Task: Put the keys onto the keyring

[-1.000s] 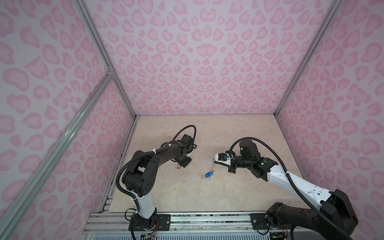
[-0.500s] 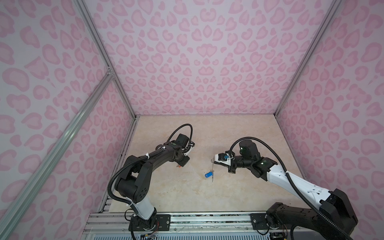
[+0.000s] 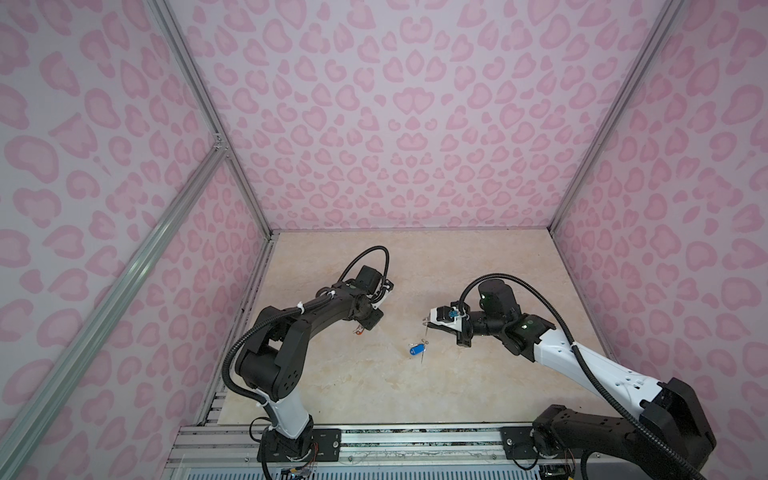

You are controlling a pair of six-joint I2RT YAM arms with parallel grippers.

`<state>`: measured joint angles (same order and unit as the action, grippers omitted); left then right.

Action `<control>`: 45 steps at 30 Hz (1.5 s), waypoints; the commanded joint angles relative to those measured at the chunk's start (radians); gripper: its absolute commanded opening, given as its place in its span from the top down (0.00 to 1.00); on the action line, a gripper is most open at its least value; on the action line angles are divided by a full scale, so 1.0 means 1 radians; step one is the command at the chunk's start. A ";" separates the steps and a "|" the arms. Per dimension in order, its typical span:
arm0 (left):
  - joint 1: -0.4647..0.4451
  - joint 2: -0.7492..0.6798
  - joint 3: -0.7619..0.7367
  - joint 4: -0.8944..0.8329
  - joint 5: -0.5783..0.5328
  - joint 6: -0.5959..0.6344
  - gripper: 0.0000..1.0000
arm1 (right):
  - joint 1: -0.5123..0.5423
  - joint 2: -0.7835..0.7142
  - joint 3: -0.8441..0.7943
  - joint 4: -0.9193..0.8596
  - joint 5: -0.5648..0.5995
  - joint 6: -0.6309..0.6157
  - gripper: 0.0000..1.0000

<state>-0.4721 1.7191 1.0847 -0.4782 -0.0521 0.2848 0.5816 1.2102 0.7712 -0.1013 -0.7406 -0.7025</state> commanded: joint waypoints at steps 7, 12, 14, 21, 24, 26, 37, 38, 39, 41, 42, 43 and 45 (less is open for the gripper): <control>0.056 -0.045 -0.051 0.006 0.053 -0.091 0.68 | 0.001 0.021 0.023 0.004 -0.018 -0.013 1.00; 0.070 -0.029 -0.058 0.015 0.084 -0.106 0.72 | 0.003 0.026 0.030 -0.005 -0.021 -0.018 1.00; 0.072 -0.019 -0.053 0.018 0.101 -0.107 0.72 | 0.001 0.029 0.034 -0.007 -0.022 -0.019 1.00; 0.074 0.014 -0.039 0.012 0.090 -0.109 0.76 | 0.001 0.035 0.048 -0.024 -0.022 -0.031 1.00; 0.075 0.022 -0.040 0.015 0.089 -0.110 0.77 | 0.001 0.039 0.049 -0.029 -0.023 -0.034 1.00; 0.075 0.022 -0.042 0.022 0.091 -0.111 0.79 | 0.001 0.040 0.050 -0.029 -0.026 -0.034 1.00; 0.076 0.052 -0.021 0.030 0.093 -0.113 0.84 | 0.001 0.043 0.045 -0.030 -0.026 -0.032 1.00; 0.076 0.053 -0.020 0.032 0.095 -0.112 0.85 | 0.001 0.042 0.046 -0.028 -0.026 -0.032 1.00; 0.076 0.055 -0.019 0.035 0.094 -0.113 0.85 | 0.001 0.043 0.044 -0.028 -0.027 -0.032 1.00; 0.076 0.059 -0.016 0.033 0.095 -0.112 0.86 | 0.001 0.044 0.045 -0.029 -0.028 -0.031 1.00; 0.076 0.063 -0.013 0.033 0.096 -0.112 0.87 | 0.001 0.045 0.044 -0.028 -0.028 -0.031 1.00; 0.076 0.064 -0.013 0.032 0.097 -0.112 0.87 | 0.001 0.044 0.044 -0.028 -0.028 -0.031 1.00; 0.076 0.066 -0.013 0.029 0.098 -0.110 0.90 | 0.002 0.043 0.042 -0.028 -0.028 -0.031 1.00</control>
<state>-0.3985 1.7763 1.0615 -0.4488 0.0307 0.1768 0.5823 1.2510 0.8150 -0.1432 -0.7521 -0.7361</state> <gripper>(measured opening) 0.111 0.047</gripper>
